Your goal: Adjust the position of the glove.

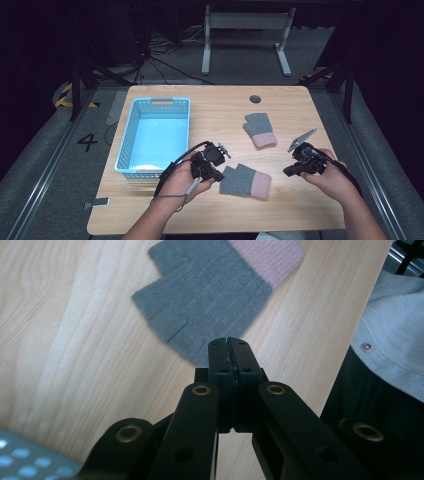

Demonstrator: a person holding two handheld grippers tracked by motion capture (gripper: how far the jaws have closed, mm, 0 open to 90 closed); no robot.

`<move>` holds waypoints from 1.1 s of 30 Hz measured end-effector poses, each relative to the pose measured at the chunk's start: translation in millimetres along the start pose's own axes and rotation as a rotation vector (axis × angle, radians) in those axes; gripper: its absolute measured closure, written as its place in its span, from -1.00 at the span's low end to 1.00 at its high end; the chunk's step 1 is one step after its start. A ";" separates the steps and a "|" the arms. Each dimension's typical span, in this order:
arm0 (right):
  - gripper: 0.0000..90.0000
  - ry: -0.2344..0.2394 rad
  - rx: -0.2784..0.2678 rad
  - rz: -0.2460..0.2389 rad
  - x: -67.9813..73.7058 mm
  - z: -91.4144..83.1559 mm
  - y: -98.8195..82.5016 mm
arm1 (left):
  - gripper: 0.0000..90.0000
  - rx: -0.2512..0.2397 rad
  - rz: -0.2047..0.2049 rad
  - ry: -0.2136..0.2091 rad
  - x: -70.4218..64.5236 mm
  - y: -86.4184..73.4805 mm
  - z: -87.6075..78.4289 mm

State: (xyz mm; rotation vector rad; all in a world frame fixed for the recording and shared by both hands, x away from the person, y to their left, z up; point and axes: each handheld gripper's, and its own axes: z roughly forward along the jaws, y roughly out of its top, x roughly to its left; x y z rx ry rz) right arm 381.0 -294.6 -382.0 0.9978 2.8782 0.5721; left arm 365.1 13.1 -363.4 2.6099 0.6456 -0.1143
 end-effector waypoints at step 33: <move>1.00 0.045 0.000 -0.032 21.3 19.9 2.6 | 1.00 0.113 -0.053 -0.005 18.1 11.9 68.9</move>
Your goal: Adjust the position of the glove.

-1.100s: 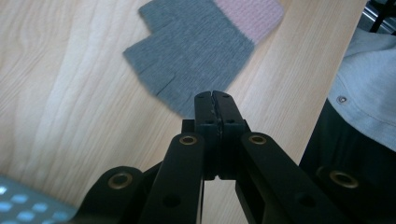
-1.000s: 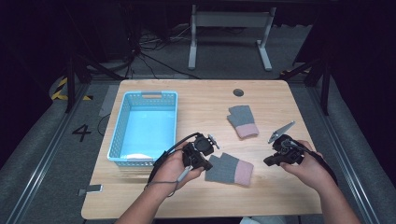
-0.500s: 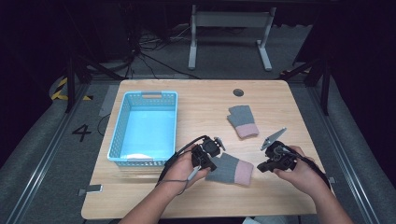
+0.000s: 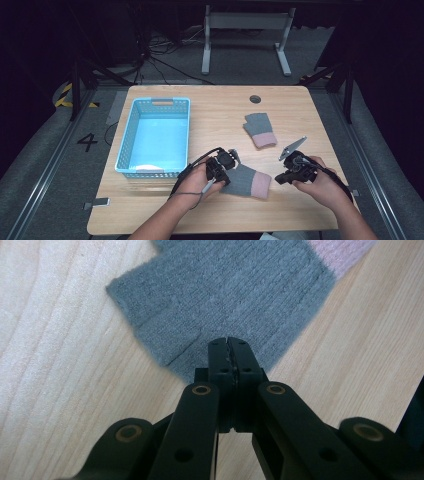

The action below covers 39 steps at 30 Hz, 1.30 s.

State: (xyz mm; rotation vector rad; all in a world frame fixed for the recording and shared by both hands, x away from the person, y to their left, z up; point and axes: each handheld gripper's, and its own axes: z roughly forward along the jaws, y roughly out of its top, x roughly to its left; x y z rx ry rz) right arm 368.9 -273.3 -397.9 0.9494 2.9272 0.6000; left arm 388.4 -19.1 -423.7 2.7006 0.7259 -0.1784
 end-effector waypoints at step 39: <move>1.00 -0.011 -0.028 0.016 -6.2 -4.7 -0.1 | 0.59 0.016 0.030 -0.084 -16.5 -4.0 -17.8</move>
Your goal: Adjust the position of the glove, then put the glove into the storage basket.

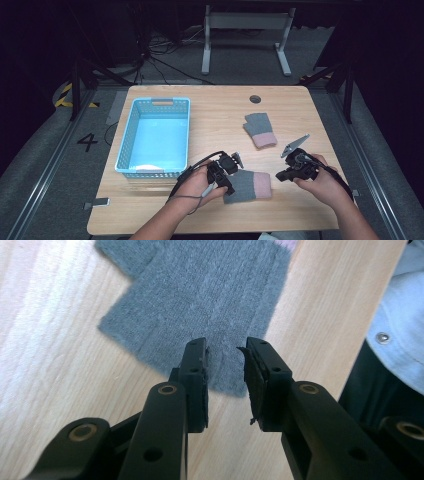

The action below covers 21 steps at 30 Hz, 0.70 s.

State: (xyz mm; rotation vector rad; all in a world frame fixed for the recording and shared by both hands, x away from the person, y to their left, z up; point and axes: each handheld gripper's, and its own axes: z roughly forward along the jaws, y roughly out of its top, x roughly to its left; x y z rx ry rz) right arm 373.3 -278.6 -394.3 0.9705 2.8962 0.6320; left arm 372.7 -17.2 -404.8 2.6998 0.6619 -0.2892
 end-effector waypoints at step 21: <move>0.83 -0.028 -0.076 0.060 -7.4 -10.1 5.3 | 0.46 -0.066 -0.056 0.046 12.8 -17.3 -35.1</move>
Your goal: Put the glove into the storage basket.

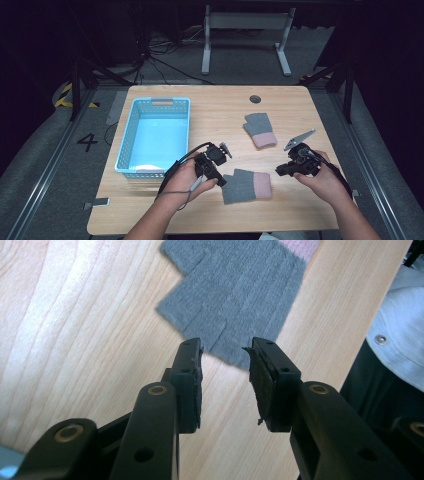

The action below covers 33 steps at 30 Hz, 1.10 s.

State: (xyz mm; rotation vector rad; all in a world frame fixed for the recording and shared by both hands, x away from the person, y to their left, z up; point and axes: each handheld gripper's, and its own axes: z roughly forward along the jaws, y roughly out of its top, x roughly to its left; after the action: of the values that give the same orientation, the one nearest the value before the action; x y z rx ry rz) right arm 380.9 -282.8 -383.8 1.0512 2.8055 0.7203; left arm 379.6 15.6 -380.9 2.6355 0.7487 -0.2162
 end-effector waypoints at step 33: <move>0.47 -0.147 -0.067 0.269 -93.0 31.1 70.4 | 0.41 -0.052 -0.091 0.033 13.2 -33.2 -16.9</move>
State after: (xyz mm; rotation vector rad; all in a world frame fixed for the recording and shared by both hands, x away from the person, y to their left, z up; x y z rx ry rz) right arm 501.4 -282.9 -389.7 1.4237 2.5273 0.7204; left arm 373.7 54.7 -379.7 2.5645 0.8751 -0.1762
